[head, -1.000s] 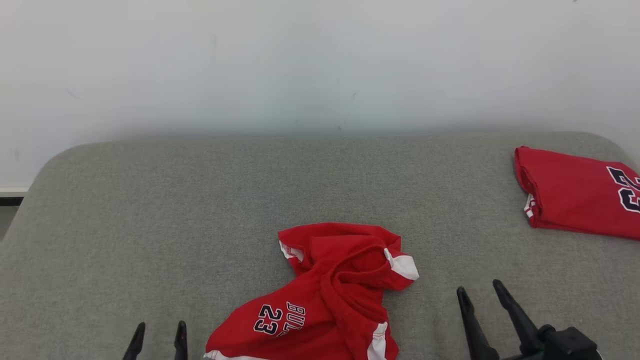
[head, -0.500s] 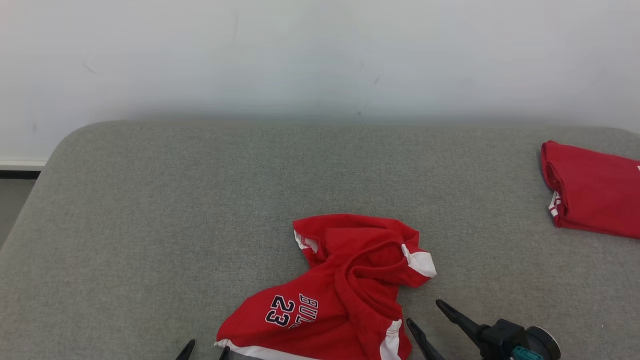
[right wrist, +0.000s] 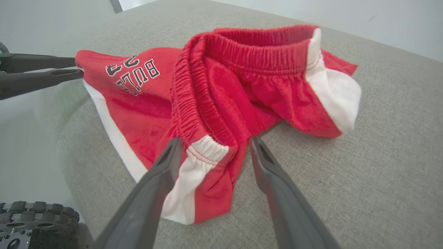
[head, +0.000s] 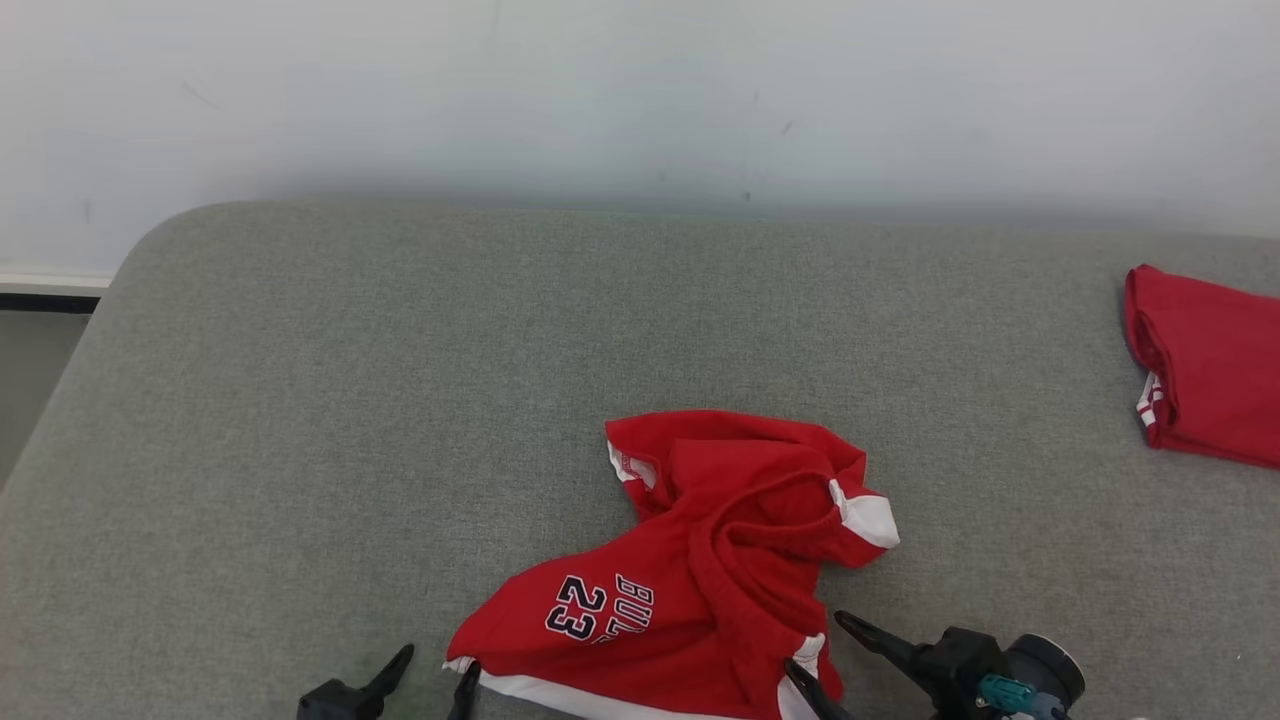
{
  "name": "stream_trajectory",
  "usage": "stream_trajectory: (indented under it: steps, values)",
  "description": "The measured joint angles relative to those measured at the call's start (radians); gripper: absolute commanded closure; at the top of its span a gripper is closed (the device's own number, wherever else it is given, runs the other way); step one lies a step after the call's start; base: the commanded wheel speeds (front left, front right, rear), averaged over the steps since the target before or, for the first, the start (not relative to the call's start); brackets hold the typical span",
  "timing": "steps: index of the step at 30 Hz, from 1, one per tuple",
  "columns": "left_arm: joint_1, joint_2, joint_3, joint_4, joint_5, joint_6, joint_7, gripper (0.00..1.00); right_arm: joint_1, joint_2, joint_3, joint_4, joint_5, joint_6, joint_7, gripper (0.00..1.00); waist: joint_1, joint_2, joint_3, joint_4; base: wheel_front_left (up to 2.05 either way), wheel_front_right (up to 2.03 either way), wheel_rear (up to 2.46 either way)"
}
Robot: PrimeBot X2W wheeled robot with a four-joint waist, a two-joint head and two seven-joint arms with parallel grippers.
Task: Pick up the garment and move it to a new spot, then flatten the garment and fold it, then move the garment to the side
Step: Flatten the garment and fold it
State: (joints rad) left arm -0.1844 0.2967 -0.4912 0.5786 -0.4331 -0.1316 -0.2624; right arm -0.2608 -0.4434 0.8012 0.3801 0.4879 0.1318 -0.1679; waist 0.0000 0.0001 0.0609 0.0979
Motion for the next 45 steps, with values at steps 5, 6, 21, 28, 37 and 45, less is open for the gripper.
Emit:
stream_trajectory:
  steps: [5,6,21,28,37,45]
  values:
    - [-0.028,-0.015,-0.046,0.038,-0.028,0.000,0.000,0.00,-0.021,0.002,0.030,0.028,0.029,0.000,0.000,0.00,0.0001,0.0000,0.013,0.002,0.00,0.00,0.00]
    - [-0.033,-0.018,-0.056,0.050,-0.043,0.000,0.000,0.00,-0.025,0.002,0.034,0.032,0.031,0.000,-0.001,0.50,0.0000,0.0000,0.016,0.003,0.00,0.00,0.00]
    - [0.007,-0.048,0.046,-0.054,-0.063,0.000,0.000,1.00,0.011,0.043,-0.067,-0.001,0.065,0.000,-0.089,1.00,0.0000,0.0000,0.003,-0.006,0.00,0.00,0.00]
    - [0.038,-0.039,0.140,-0.206,-0.022,0.000,0.000,1.00,0.048,0.068,-0.214,-0.126,0.100,0.000,-0.093,1.00,0.0000,0.0000,-0.024,-0.019,0.00,0.00,0.00]
    - [-0.185,0.001,0.103,-0.298,-0.015,0.000,0.045,1.00,-0.058,0.097,-0.390,-0.175,0.192,0.000,-0.079,1.00,0.0000,0.0000,-0.014,-0.044,0.00,0.00,0.00]
    - [-0.681,0.092,0.018,-0.317,-0.060,0.000,0.217,1.00,-0.470,0.168,-0.520,-0.071,0.231,0.000,0.044,1.00,0.0001,0.0001,0.093,-0.072,0.00,0.00,0.00]
